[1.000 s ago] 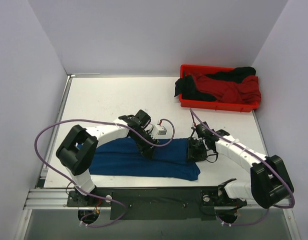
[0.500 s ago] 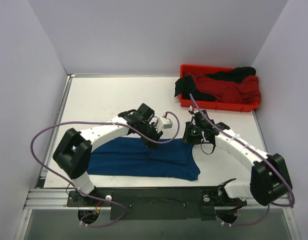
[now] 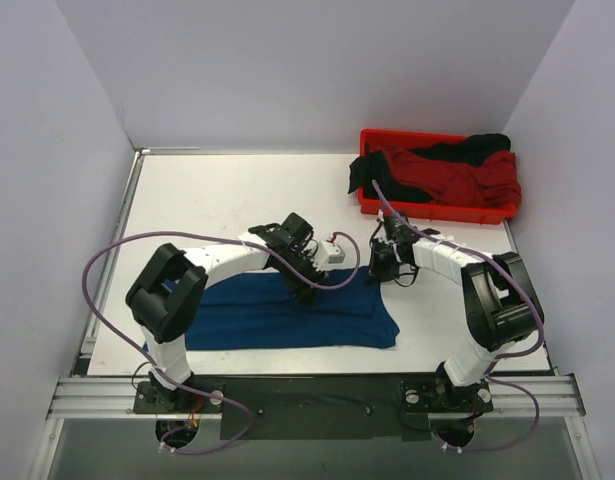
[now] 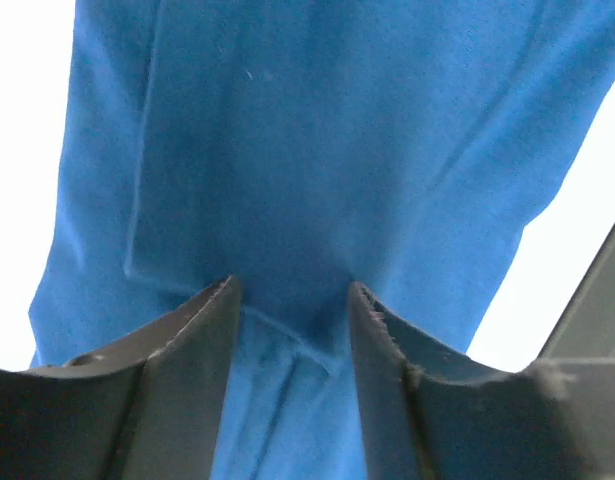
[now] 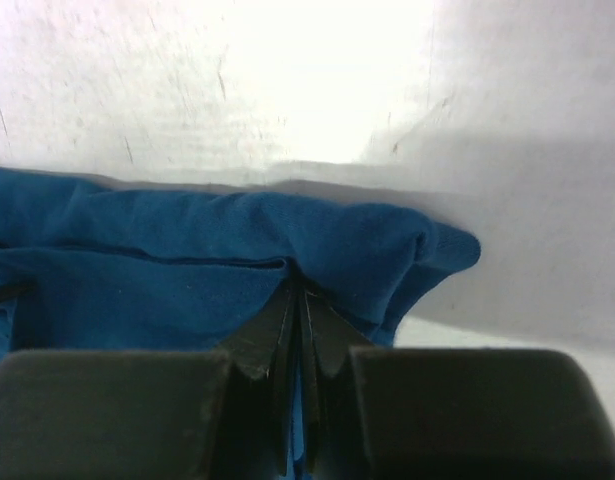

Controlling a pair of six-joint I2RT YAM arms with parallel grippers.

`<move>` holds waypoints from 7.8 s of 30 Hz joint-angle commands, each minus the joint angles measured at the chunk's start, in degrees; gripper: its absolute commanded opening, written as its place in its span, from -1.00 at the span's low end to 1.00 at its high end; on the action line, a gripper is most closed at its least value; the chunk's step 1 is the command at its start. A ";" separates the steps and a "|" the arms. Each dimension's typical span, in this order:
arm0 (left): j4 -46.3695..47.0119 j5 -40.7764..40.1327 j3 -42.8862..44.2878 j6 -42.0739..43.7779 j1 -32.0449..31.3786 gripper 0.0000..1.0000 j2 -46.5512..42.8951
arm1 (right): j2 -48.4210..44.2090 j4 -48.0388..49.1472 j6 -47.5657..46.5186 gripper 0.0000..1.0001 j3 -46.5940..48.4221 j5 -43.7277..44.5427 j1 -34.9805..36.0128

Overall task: Fold and stack the t-shirts
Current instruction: Fold the other side of the tshirt into a rectangle, then rotate the tshirt 90 degrees, then grab the bottom of the folded rectangular tshirt with both arms

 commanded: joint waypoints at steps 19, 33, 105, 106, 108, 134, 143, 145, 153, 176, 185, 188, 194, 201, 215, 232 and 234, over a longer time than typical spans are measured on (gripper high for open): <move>-5.86 -16.86 -14.53 33.43 55.60 0.40 -21.03 | -21.78 -25.68 -1.40 -0.03 1.77 16.77 11.34; 6.82 -16.07 -18.84 34.67 55.51 -0.13 -13.75 | -19.00 -11.12 6.44 -0.14 -18.54 6.49 8.62; -18.25 -22.57 -19.19 28.18 54.02 0.77 -32.64 | 0.37 0.63 -50.60 0.82 31.17 -8.46 27.47; -17.36 -22.92 -19.55 28.09 54.02 0.78 -33.26 | 0.01 3.29 -51.82 0.81 29.03 -8.02 29.43; -15.78 -24.94 -19.99 26.34 54.19 0.79 -33.09 | 1.40 8.65 -52.88 0.66 25.50 -7.41 34.79; -12.60 -27.50 -17.00 23.96 54.54 0.79 -27.20 | 35.15 -5.83 -58.34 -0.01 47.38 -18.22 53.70; -20.14 -13.04 -12.08 26.15 54.37 0.79 -25.88 | 25.78 -0.74 -53.07 -0.97 31.66 -15.06 52.12; -23.57 -6.01 -10.15 27.64 53.58 0.79 -26.05 | 22.09 1.20 -52.10 -1.00 25.77 -14.88 51.60; -28.08 7.57 -5.93 29.06 40.17 0.79 -27.46 | 10.83 -0.64 -47.36 -0.98 9.95 -12.07 50.89; -49.17 5.74 -22.61 86.01 26.87 0.69 -42.49 | -15.65 26.00 -37.05 0.26 -14.78 -7.32 56.78; -54.09 -3.67 -22.54 93.21 20.53 0.61 -48.55 | -25.99 18.34 -45.05 0.36 -14.32 -13.29 56.69; -52.69 -1.66 -22.62 93.05 18.52 0.60 -51.97 | -27.16 15.02 -49.54 0.39 -15.21 -14.25 53.89; -50.67 9.83 -24.21 83.93 13.50 0.31 -52.69 | -24.78 -1.33 -57.28 0.36 -9.58 -22.87 46.51; -39.52 11.01 -33.59 65.04 9.55 0.54 -69.62 | -26.98 -7.50 -64.57 0.36 -5.27 -22.08 42.02; -32.99 4.50 -34.67 61.24 14.56 0.54 -65.70 | -44.21 2.26 -69.76 0.52 -25.14 -11.27 36.39; -39.51 -9.05 -32.39 102.16 10.93 0.44 -49.35 | -10.64 -17.08 -85.14 0.30 4.56 -24.98 48.33; -43.87 -5.02 -30.63 109.78 12.96 0.48 -48.91 | -7.65 -16.73 -85.41 0.29 5.98 -25.51 49.83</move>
